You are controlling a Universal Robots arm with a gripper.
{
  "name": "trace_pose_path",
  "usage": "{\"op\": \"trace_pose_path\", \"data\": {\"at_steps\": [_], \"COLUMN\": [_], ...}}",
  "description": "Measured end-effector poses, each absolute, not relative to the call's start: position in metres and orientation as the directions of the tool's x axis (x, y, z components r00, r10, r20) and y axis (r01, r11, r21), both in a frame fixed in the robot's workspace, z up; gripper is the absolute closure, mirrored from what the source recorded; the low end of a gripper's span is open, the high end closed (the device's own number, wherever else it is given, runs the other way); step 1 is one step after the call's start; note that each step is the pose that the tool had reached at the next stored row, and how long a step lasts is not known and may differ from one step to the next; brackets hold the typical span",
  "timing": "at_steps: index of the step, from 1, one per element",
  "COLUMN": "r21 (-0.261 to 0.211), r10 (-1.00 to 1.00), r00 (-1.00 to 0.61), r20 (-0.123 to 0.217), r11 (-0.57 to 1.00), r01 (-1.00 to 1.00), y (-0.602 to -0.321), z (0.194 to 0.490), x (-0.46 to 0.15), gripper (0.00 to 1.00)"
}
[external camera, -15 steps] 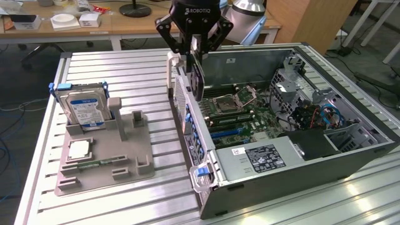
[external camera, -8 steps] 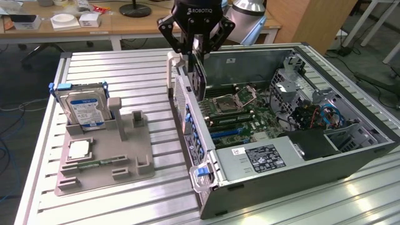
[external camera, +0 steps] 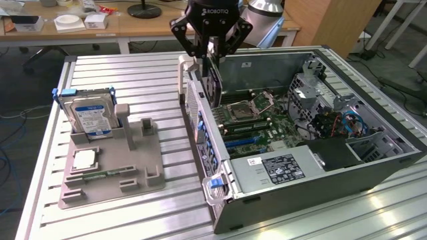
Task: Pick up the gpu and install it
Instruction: 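Pick up the gpu and move the gpu toward the slot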
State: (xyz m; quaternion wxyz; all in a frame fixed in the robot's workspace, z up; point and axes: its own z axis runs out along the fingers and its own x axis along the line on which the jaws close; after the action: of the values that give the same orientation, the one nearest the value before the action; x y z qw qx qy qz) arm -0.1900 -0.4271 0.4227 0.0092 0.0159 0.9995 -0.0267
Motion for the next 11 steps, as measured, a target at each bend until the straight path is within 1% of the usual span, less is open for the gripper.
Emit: {"op": "trace_pose_path", "data": {"at_steps": [11], "r21": [-0.053], "r10": [0.031], "r00": [-0.999], "r20": [-0.019], "r11": [0.998], "r01": [0.032], "y": [-0.4271], "z": [0.4226], "x": [-0.1882], "gripper": [0.74]}}
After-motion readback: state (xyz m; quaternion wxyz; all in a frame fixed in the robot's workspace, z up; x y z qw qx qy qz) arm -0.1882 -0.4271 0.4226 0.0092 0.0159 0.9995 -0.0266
